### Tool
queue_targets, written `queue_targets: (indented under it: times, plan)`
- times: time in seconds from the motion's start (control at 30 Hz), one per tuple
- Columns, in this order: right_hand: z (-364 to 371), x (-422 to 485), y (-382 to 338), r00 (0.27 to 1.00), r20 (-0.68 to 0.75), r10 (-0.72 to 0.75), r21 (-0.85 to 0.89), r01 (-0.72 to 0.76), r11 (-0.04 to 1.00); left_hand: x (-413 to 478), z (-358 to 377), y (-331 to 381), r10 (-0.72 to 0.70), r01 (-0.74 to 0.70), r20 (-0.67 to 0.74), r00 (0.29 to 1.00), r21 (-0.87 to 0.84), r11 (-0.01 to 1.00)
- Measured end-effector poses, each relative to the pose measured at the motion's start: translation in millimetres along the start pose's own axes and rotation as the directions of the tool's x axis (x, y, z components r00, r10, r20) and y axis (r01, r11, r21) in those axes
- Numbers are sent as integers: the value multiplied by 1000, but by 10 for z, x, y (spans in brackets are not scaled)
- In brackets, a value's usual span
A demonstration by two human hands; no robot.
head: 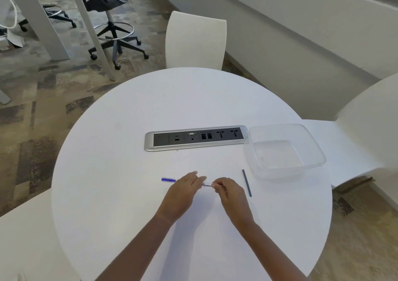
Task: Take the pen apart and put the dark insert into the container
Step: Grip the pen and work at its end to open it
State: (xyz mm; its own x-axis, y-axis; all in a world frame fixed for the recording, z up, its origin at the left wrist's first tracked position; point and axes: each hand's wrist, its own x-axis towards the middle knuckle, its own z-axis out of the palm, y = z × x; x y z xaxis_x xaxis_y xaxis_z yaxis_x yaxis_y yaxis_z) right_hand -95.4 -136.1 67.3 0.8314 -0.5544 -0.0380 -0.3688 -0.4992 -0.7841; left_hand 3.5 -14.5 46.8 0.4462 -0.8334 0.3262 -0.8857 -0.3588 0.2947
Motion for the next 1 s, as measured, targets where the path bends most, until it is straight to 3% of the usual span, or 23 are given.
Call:
queue_targets:
  times: [0.07,0.17,0.37,0.5,0.57,0.73,0.83,0.93,1.0]
  plan:
    - [-46,-16,-15,1000,-4,-26,7,26,1000,0,-85,19,-15,17,37,999,-50,999]
    - [-101,-34,-5,990,0,-141,-159,140,977,-1,-173,54,-30,34,43,999,-88,996]
    - [-240,-26,-26,864,61,-500,-529,452,718,-25,-301,78,-70,74,26,997,-176,982]
    - [-267,-5,-48,853,96,-514,-542,478,691,-19,-346,77,-76,75,4,997,-164,984]
    - [-266,-6,-92,882,132,-452,-455,459,763,-19,-350,78,-83,79,-18,996,-149,986]
    - [-271,34,-206,953,249,-174,-263,239,935,-16,-366,70,-77,71,-66,995,-94,993]
    - [-306,73,-279,947,309,91,-58,-77,995,-7,-393,61,-44,39,-77,996,-64,997]
    - [-382,160,-317,807,502,310,213,-463,860,6,-403,55,-15,12,-75,997,-41,999]
    - [-413,170,-324,735,584,344,281,-581,764,18,-397,53,-15,13,-68,998,-34,999]
